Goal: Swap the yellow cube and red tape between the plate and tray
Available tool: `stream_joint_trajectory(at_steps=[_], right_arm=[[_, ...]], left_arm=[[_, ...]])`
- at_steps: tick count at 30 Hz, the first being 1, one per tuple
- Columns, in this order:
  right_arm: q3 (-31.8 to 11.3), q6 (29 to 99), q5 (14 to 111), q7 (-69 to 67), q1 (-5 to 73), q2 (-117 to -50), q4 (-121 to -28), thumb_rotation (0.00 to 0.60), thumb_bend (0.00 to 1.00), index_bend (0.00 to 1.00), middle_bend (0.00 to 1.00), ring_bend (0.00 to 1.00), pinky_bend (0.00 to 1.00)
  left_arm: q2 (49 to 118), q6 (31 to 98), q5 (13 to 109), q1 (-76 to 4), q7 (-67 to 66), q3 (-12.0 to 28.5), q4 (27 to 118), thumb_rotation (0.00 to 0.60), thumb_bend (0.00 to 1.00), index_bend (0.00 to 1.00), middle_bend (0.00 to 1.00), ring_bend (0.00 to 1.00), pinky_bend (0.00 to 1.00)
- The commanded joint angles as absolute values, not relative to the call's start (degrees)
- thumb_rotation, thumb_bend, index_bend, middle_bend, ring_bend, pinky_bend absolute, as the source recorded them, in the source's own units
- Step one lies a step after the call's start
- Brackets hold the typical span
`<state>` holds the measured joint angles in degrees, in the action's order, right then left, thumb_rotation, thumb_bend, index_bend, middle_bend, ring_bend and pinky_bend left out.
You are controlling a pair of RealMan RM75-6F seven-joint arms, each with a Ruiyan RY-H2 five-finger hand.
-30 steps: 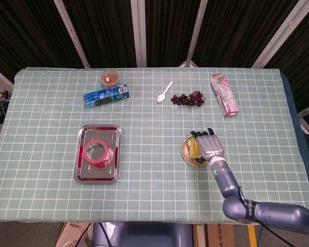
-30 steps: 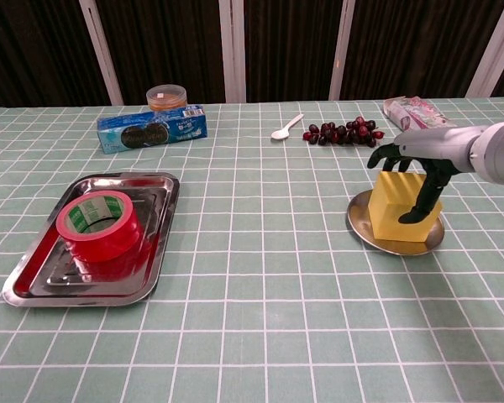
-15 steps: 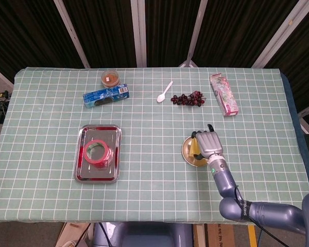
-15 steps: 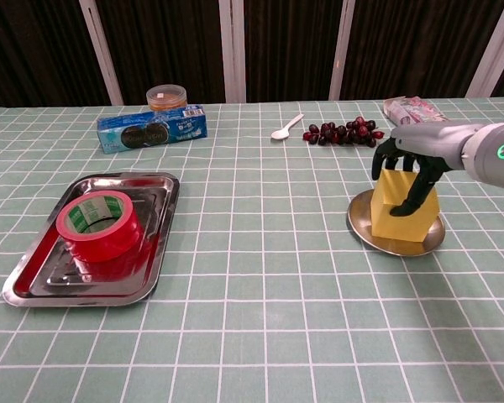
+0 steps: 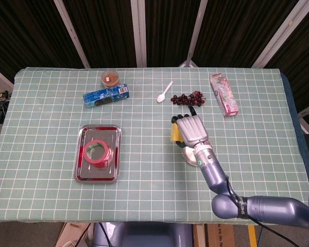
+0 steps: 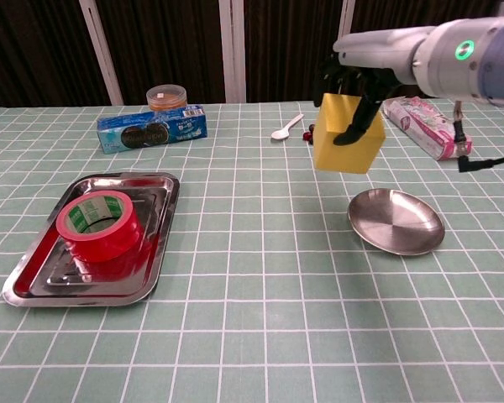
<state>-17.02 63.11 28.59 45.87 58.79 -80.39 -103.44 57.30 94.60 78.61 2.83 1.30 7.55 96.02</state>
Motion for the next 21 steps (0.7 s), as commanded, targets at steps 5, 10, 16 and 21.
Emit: stream_joint_trajectory(at_steps=[5, 10, 16, 21], right_arm=[[-19.76, 58.39, 20.32, 49.11, 67.44, -90.15, -93.49, 0.6, 0.26, 0.45, 0.47, 0.44, 0.07], [-19.75, 54.73, 17.87, 48.42, 70.74, -96.17, -83.42, 0.6, 0.26, 0.45, 0.47, 0.44, 0.07], [-18.62, 50.71, 18.42, 46.29, 71.99, -101.02, -74.65, 0.6, 0.26, 0.44, 0.45, 0.41, 0.04], [-17.62, 48.09, 17.62, 45.65, 72.42, -103.11, -70.53, 0.6, 0.26, 0.27, 0.26, 0.27, 0.0]], left_arm=[[57.28, 94.39, 78.09, 2.83, 1.19, 7.75, 96.05, 0.6, 0.0, 0.18, 0.0, 0.0, 0.09], [57.16, 94.41, 77.46, 2.89, 1.6, 8.17, 95.76, 0.6, 0.0, 0.18, 0.0, 0.0, 0.09], [57.27, 93.46, 76.95, 2.57, 1.4, 8.21, 95.64, 0.6, 0.0, 0.18, 0.0, 0.0, 0.09], [57.45, 93.11, 77.06, 2.29, 0.92, 8.19, 95.68, 0.6, 0.0, 0.18, 0.0, 0.0, 0.09]])
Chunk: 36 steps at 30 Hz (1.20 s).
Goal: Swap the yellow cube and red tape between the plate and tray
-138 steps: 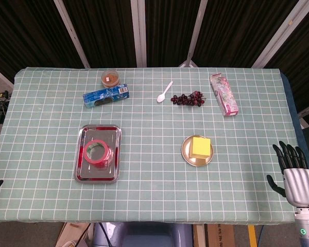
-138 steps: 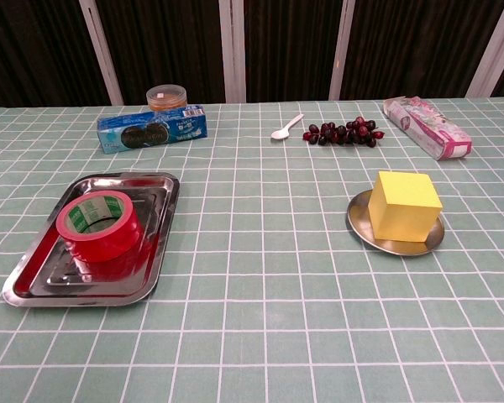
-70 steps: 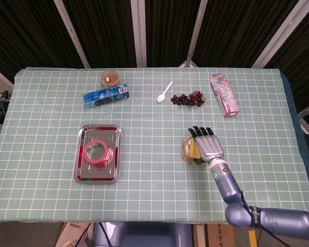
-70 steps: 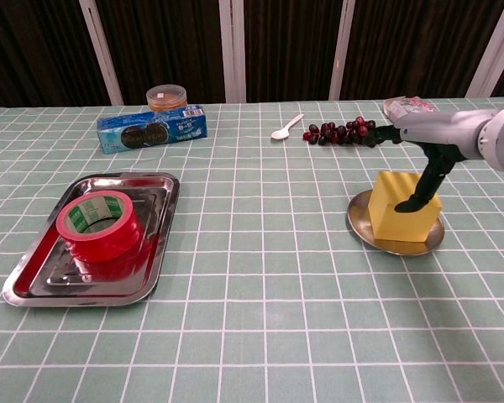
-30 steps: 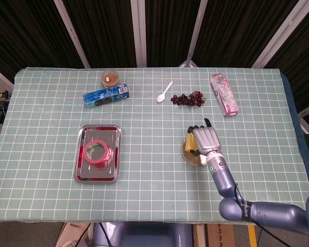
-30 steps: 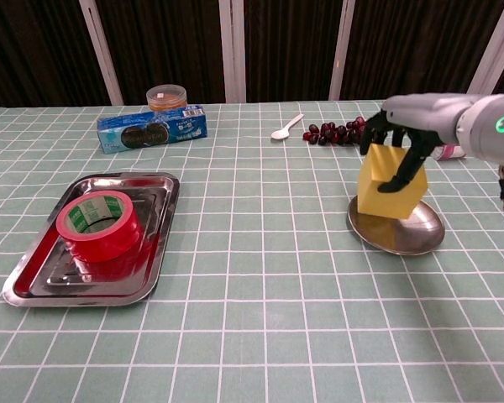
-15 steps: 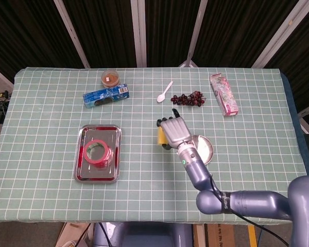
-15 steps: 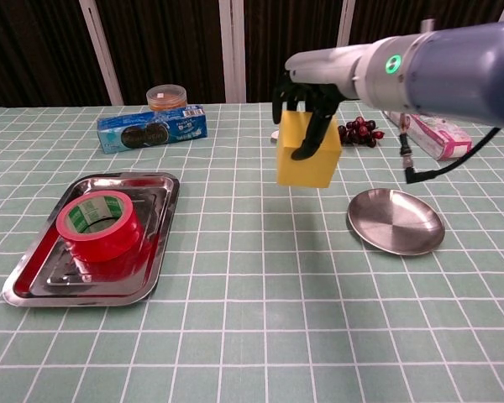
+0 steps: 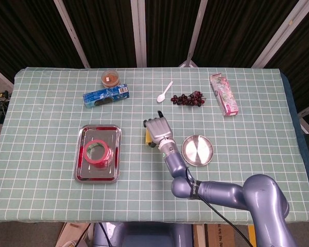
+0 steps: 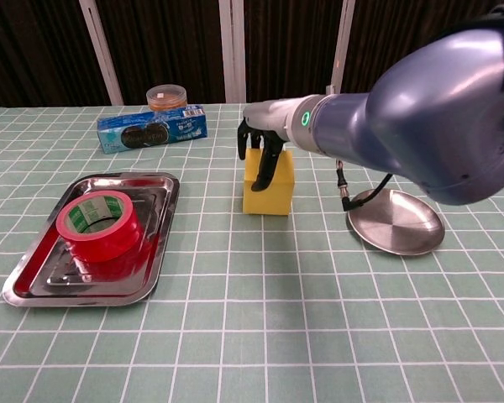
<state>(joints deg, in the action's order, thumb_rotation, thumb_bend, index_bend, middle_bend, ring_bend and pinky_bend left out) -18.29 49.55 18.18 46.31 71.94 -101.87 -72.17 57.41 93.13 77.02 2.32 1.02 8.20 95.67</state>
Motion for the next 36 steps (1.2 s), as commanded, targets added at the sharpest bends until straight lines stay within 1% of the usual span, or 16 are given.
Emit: stream_joint_trajectory(at_steps=[1, 4, 5, 8, 12, 15, 17, 19, 21, 23, 25, 26, 29, 31, 33, 36], right_arm=[[-17.52, 47.88, 17.61, 45.56, 72.45, -103.26, -70.24, 0.6, 0.26, 0.24, 0.23, 0.25, 0.0], [-17.27, 47.69, 17.67, 45.41, 72.55, -103.41, -69.84, 0.6, 0.26, 0.16, 0.12, 0.16, 0.0], [-17.38, 47.92, 17.79, 45.27, 72.54, -103.18, -70.35, 0.6, 0.26, 0.12, 0.08, 0.11, 0.0], [-18.21, 49.64, 18.78, 44.7, 72.4, -101.58, -73.7, 0.6, 0.24, 0.06, 0.01, 0.03, 0.0], [-19.63, 55.3, 19.53, 45.76, 71.94, -96.94, -81.39, 0.6, 0.23, 0.02, 0.0, 0.0, 0.0], [-20.16, 59.85, 19.08, 47.19, 70.28, -90.61, -90.15, 0.6, 0.22, 0.01, 0.0, 0.0, 0.0], [-19.06, 64.43, 19.53, 48.94, 67.89, -84.27, -98.19, 0.6, 0.22, 0.0, 0.0, 0.0, 0.0], [-17.3, 68.6, 20.66, 49.62, 64.7, -78.19, -105.46, 0.6, 0.22, 0.0, 0.0, 0.0, 0.0], [-14.54, 73.82, 24.52, 46.62, 58.53, -70.79, -113.28, 0.6, 0.22, 0.0, 0.0, 0.0, 0.0], [-11.42, 76.98, 30.4, 40.9, 51.96, -65.47, -117.73, 0.6, 0.22, 0.01, 0.0, 0.01, 0.0], [-6.81, 79.88, 40.11, 30.36, 42.89, -60.91, -119.54, 0.6, 0.22, 0.02, 0.0, 0.01, 0.0], [-4.11, 81.32, 45.09, 24.61, 38.23, -59.33, -118.89, 0.6, 0.22, 0.03, 0.0, 0.01, 0.0], [2.59, 84.3, 56.96, 12.8, 28.72, -57.67, -113.61, 0.6, 0.22, 0.04, 0.0, 0.01, 0.0], [5.32, 86.11, 62.15, 7.27, 24.45, -58.1, -110.04, 0.6, 0.22, 0.05, 0.0, 0.01, 0.0], [7.35, 87.79, 66.65, 3.22, 20.93, -59.09, -106.54, 0.6, 0.22, 0.05, 0.0, 0.01, 0.0], [8.51, 89.53, 70.51, 0.53, 17.8, -60.61, -103.6, 0.6, 0.22, 0.05, 0.0, 0.01, 0.0]], left_arm=[[57.47, 93.11, 77.06, 2.28, 0.86, 8.2, 95.67, 0.6, 0.0, 0.18, 0.0, 0.0, 0.09], [57.52, 92.97, 77.09, 2.21, 0.69, 8.15, 95.66, 0.6, 0.0, 0.18, 0.0, 0.0, 0.09], [57.52, 92.82, 77.12, 2.17, 0.73, 8.09, 95.66, 0.6, 0.0, 0.18, 0.0, 0.0, 0.09], [57.59, 92.51, 77.15, 1.99, 0.81, 8.09, 95.48, 0.6, 0.0, 0.18, 0.0, 0.0, 0.09], [57.82, 92.21, 77.48, 1.67, 0.67, 8.06, 95.04, 0.6, 0.0, 0.18, 0.0, 0.0, 0.09], [58.31, 92.35, 78.39, 1.34, 0.31, 7.94, 94.49, 0.6, 0.0, 0.18, 0.0, 0.0, 0.09], [58.79, 92.28, 79.15, 1.0, -0.55, 7.7, 94.12, 0.6, 0.0, 0.18, 0.0, 0.0, 0.09], [59.11, 91.8, 79.91, 0.65, -1.64, 7.19, 94.32, 0.6, 0.0, 0.18, 0.0, 0.0, 0.09], [59.56, 91.34, 80.87, 0.24, -3.35, 6.59, 94.87, 0.6, 0.0, 0.18, 0.0, 0.0, 0.09], [59.87, 90.88, 81.62, -0.12, -4.53, 6.11, 95.59, 0.6, 0.0, 0.18, 0.0, 0.0, 0.09], [60.33, 90.55, 82.18, -0.5, -5.5, 5.87, 96.36, 0.6, 0.0, 0.18, 0.0, 0.0, 0.09], [60.58, 90.31, 82.36, -0.81, -6.32, 5.85, 96.78, 0.6, 0.0, 0.17, 0.0, 0.0, 0.09], [60.91, 88.74, 82.71, -2.46, -8.31, 6.31, 98.51, 0.6, 0.0, 0.15, 0.0, 0.0, 0.09], [60.82, 86.1, 82.46, -4.57, -9.95, 6.97, 100.33, 0.6, 0.0, 0.14, 0.0, 0.0, 0.09], [60.33, 81.45, 80.7, -7.61, -12.97, 7.89, 102.9, 0.6, 0.0, 0.14, 0.0, 0.0, 0.09], [60.31, 74.54, 76.51, -12.47, -18.29, 9.71, 105.95, 0.6, 0.0, 0.14, 0.0, 0.0, 0.09]])
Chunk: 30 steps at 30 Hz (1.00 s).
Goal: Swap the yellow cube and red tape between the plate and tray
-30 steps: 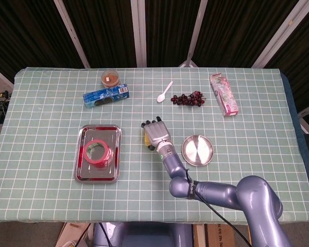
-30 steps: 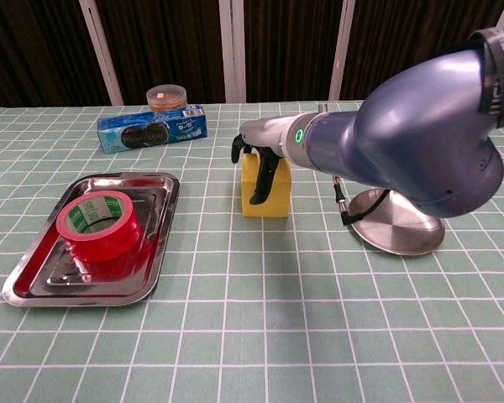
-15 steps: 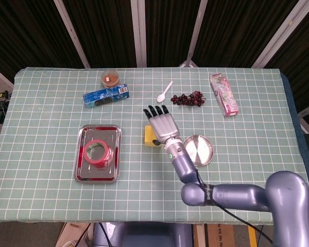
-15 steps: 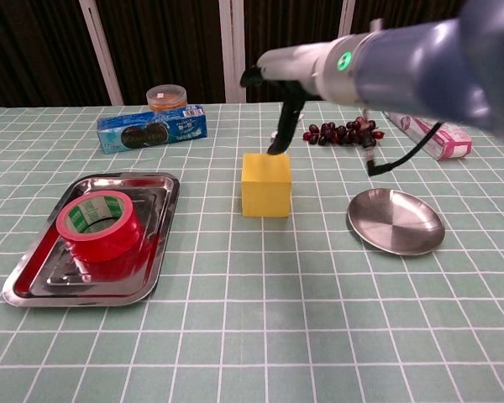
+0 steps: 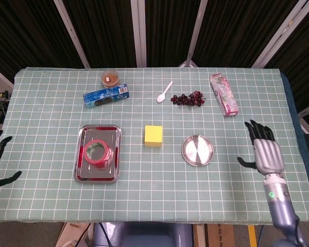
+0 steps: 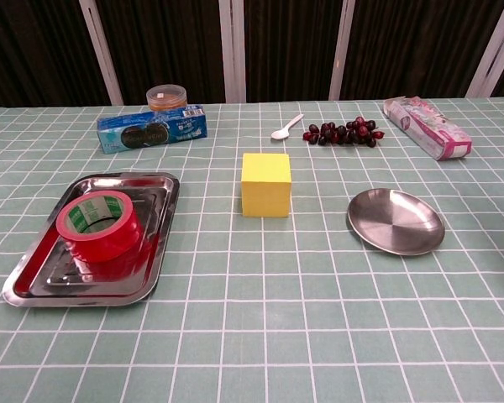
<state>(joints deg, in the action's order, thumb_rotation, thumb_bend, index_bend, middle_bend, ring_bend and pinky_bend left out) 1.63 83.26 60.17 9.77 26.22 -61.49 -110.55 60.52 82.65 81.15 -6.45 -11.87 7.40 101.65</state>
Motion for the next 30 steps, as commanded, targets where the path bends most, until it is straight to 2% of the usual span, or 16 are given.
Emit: stream_joint_trajectory(at_steps=[1, 6, 11, 13, 15, 17, 22, 30], right_arm=[[8.61, 89.82, 71.28, 0.25, 17.28, -60.94, -103.14, 0.6, 0.22, 0.05, 0.0, 0.01, 0.0], [8.07, 90.22, 74.62, -0.45, 15.36, -62.07, -102.02, 0.6, 0.22, 0.05, 0.0, 0.01, 0.0], [7.24, 89.82, 75.24, 0.21, 14.39, -62.02, -102.25, 0.6, 0.22, 0.05, 0.0, 0.01, 0.0], [9.74, 92.45, 78.99, 2.71, 11.76, -62.37, -102.4, 0.6, 0.22, 0.05, 0.0, 0.01, 0.0], [6.56, 90.2, 76.79, 0.57, 13.17, -62.69, -99.58, 0.6, 0.22, 0.05, 0.0, 0.01, 0.0], [4.93, 87.25, 75.08, -0.35, 14.42, -62.53, -99.18, 0.6, 0.22, 0.05, 0.0, 0.01, 0.0], [4.25, 86.83, 74.69, 1.07, 13.08, -62.4, -100.69, 0.6, 0.22, 0.05, 0.0, 0.01, 0.0], [2.35, 85.74, 73.84, 1.87, 11.89, -62.46, -101.13, 0.6, 0.22, 0.05, 0.0, 0.01, 0.0]], left_arm=[[60.52, 73.01, 75.25, -13.73, -19.77, 10.26, 106.53, 0.6, 0.0, 0.14, 0.0, 0.0, 0.09], [63.8, 65.54, 64.06, -21.54, -29.77, 13.8, 107.43, 0.6, 0.0, 0.13, 0.0, 0.0, 0.09], [67.04, 58.04, 52.36, -28.37, -35.34, 15.06, 104.57, 0.6, 0.0, 0.12, 0.0, 0.0, 0.08], [68.84, 54.97, 46.86, -31.66, -37.96, 14.96, 102.37, 0.6, 0.0, 0.11, 0.0, 0.0, 0.08], [71.09, 52.66, 41.7, -35.25, -40.98, 14.45, 100.24, 0.6, 0.0, 0.1, 0.0, 0.0, 0.07], [73.08, 51.4, 38.68, -37.77, -42.35, 14.17, 98.91, 0.6, 0.0, 0.1, 0.0, 0.0, 0.07], [77.64, 49.85, 33.44, -43.11, -45.17, 12.52, 96.25, 0.6, 0.0, 0.1, 0.0, 0.0, 0.07], [80.2, 50.31, 32.08, -46.5, -44.76, 10.36, 97.5, 0.6, 0.0, 0.1, 0.0, 0.0, 0.07]])
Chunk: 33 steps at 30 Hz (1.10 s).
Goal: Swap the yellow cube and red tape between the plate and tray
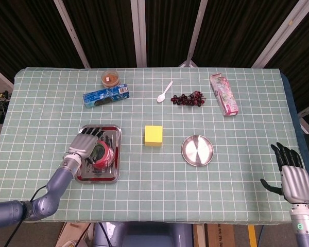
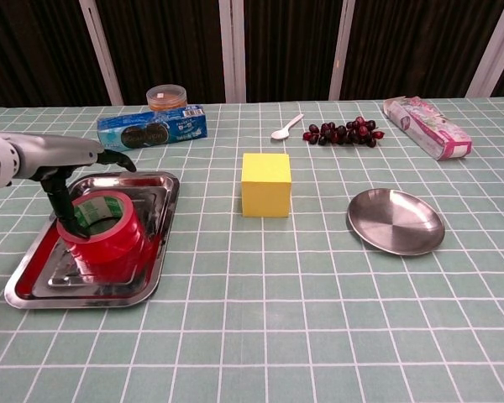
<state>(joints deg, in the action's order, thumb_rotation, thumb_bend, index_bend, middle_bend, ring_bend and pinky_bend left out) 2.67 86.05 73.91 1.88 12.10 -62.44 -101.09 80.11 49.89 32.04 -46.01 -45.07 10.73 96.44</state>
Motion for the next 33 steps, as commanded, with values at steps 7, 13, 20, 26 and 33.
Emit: stream_joint_trajectory(at_steps=[7, 13, 20, 26, 33], right_arm=[[1.05, 84.18, 73.65, 2.17, 11.46, -62.87, -101.05, 0.6, 0.22, 0.05, 0.0, 0.01, 0.0], [-0.1, 83.28, 73.61, 2.19, 11.09, -63.28, -100.84, 0.6, 0.22, 0.05, 0.0, 0.01, 0.0], [-0.85, 81.73, 73.4, 2.12, 10.76, -63.2, -101.01, 0.6, 0.22, 0.05, 0.0, 0.01, 0.0], [-1.59, 81.66, 73.63, 1.47, 10.12, -62.89, -101.26, 0.6, 0.22, 0.05, 0.0, 0.01, 0.0], [-2.02, 80.81, 73.9, 1.15, 9.88, -62.95, -101.26, 0.6, 0.22, 0.05, 0.0, 0.01, 0.0]], left_arm=[[77.81, 53.71, 31.42, -48.26, -46.95, 7.84, 103.69, 0.6, 0.0, 0.09, 0.0, 0.0, 0.07], [76.65, 55.57, 32.92, -48.27, -44.89, 6.92, 105.78, 0.6, 0.0, 0.09, 0.0, 0.0, 0.07], [76.85, 56.54, 33.72, -48.61, -44.95, 4.36, 105.12, 0.6, 0.0, 0.09, 0.0, 0.0, 0.05], [79.23, 56.67, 33.56, -49.16, -45.13, 2.72, 101.65, 0.6, 0.0, 0.09, 0.0, 0.0, 0.09], [81.42, 58.52, 33.67, -49.7, -47.44, 0.97, 98.4, 0.6, 0.0, 0.11, 0.06, 0.04, 0.2]])
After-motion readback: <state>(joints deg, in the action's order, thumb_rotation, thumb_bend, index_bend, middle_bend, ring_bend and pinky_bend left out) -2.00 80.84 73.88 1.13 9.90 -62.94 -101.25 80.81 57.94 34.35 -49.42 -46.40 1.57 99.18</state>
